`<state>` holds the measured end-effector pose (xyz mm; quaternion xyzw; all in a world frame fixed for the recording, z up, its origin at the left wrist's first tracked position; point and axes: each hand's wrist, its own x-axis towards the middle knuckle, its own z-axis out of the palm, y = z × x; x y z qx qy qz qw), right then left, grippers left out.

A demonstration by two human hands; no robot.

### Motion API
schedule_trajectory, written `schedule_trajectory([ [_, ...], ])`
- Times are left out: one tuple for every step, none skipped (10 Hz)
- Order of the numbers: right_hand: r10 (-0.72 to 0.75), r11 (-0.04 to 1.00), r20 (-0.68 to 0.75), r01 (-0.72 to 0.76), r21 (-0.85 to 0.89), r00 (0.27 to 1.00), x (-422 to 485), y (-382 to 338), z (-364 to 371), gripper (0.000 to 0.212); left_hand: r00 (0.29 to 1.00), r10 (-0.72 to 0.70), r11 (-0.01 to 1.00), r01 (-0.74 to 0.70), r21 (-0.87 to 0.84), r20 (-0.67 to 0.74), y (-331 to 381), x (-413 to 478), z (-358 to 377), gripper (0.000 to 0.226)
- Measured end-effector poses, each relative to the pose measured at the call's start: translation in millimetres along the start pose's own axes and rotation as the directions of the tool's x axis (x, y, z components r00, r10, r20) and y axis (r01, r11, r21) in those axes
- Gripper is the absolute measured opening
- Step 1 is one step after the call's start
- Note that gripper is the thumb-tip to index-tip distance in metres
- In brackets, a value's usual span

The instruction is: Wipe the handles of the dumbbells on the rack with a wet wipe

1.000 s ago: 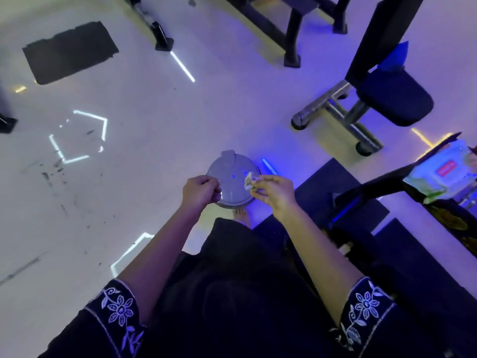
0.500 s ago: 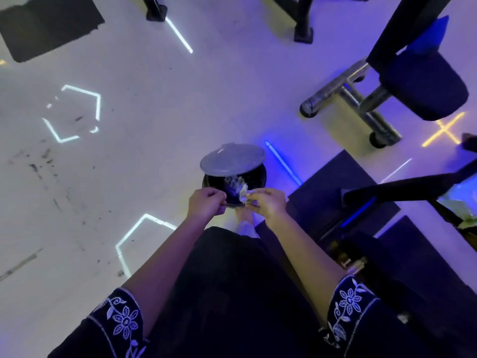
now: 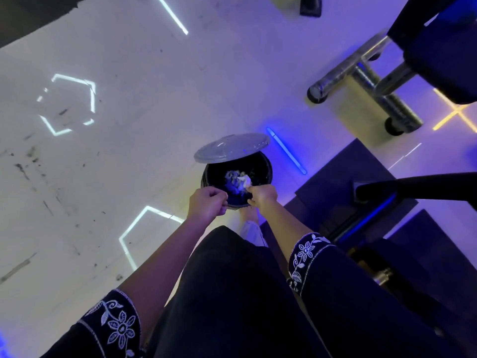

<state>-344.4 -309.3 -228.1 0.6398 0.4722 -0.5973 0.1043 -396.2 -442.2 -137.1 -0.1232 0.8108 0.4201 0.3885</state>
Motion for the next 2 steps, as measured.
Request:
schedule_trajectory([
  [0.041,0.996,0.008,-0.040,-0.079,0.999,-4.8,12.4,-3.1,0.023,1.000,-0.016,1.000,0.016,0.001,-0.003,-4.1,-0.5,-5.2,0.015],
  [-0.065,0.993,-0.034,0.062,-0.104,0.997,-23.9,20.4,-6.1,0.008,1.000,-0.007,1.000,0.007,-0.031,-0.008,0.9,-12.4,-6.4,0.016],
])
